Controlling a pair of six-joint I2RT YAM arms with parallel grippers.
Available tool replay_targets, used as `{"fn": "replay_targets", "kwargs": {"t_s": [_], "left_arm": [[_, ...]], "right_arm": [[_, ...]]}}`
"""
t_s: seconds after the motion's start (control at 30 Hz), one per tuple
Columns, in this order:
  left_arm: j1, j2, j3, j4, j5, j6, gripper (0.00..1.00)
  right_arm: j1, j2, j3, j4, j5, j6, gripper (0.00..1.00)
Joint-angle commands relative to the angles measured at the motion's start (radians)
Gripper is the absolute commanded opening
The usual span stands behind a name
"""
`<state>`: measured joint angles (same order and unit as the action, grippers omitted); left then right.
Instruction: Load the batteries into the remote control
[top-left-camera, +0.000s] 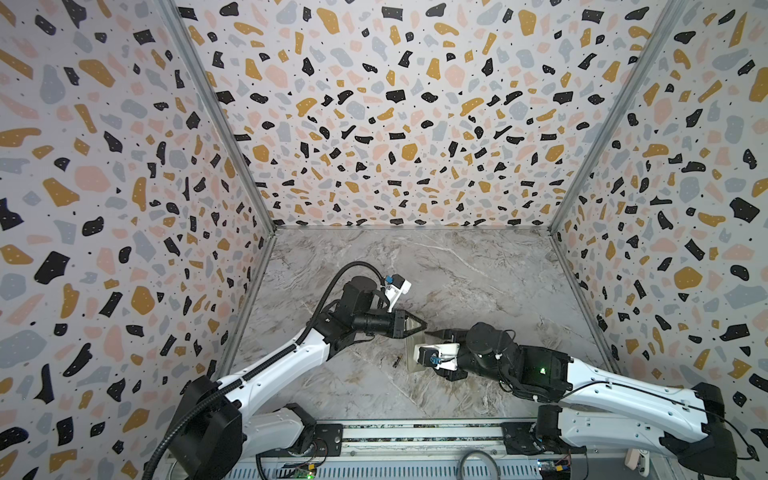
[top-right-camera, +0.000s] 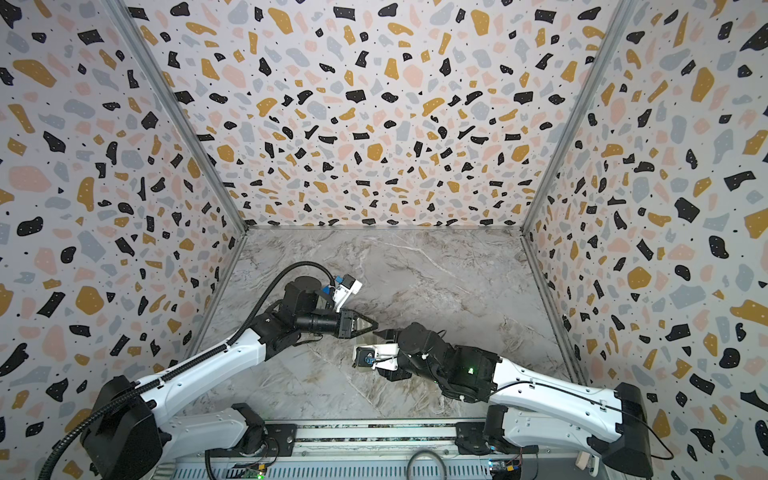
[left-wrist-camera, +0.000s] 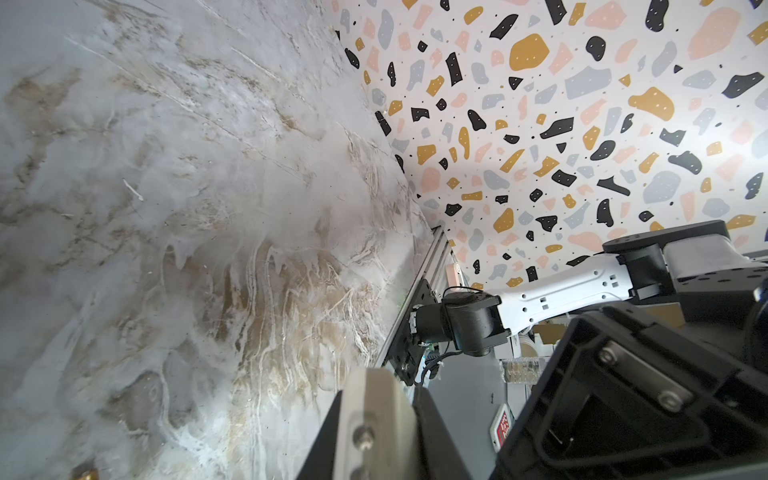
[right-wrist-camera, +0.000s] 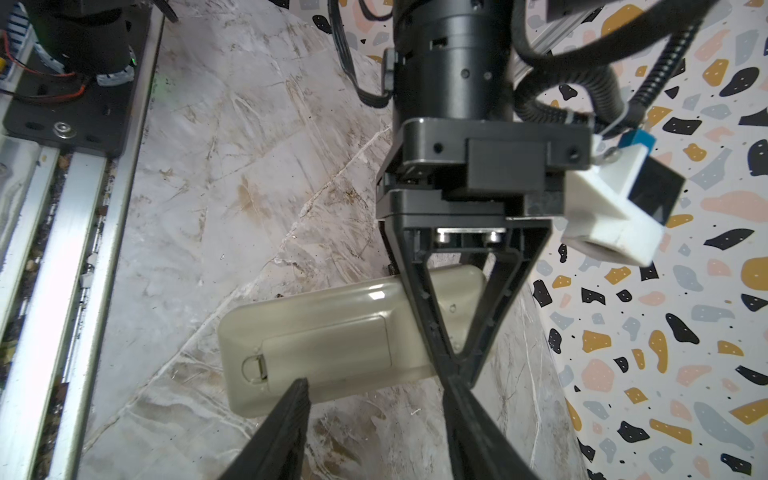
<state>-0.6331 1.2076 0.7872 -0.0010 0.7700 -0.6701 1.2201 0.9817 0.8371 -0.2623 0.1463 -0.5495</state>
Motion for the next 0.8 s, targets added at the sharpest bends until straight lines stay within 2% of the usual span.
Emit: {"fn": "replay_targets", "kwargs": {"t_s": [0.0, 0.47, 0.63, 0.77], "left_arm": [[0.005, -0.003, -0.004, 0.066, 0.038, -0.029, 0.0], [0.006, -0.008, -0.044, 0.119, 0.057, -0.074, 0.0], [0.006, -0.013, -0.055, 0.124, 0.063, -0.071, 0.0], [0.006, -0.013, -0.063, 0.131, 0.067, -0.073, 0.0]], "right_arm": [[0.016, 0.004, 0.021, -0.006, -0.003, -0.016, 0.55], [0.036, 0.052, 0.007, -0.016, -0.016, -0.047, 0.53], [0.044, 0.06, 0.0, -0.013, -0.002, -0.046, 0.63], [0.051, 0.081, 0.006, -0.011, 0.009, -0.051, 0.65]]}}
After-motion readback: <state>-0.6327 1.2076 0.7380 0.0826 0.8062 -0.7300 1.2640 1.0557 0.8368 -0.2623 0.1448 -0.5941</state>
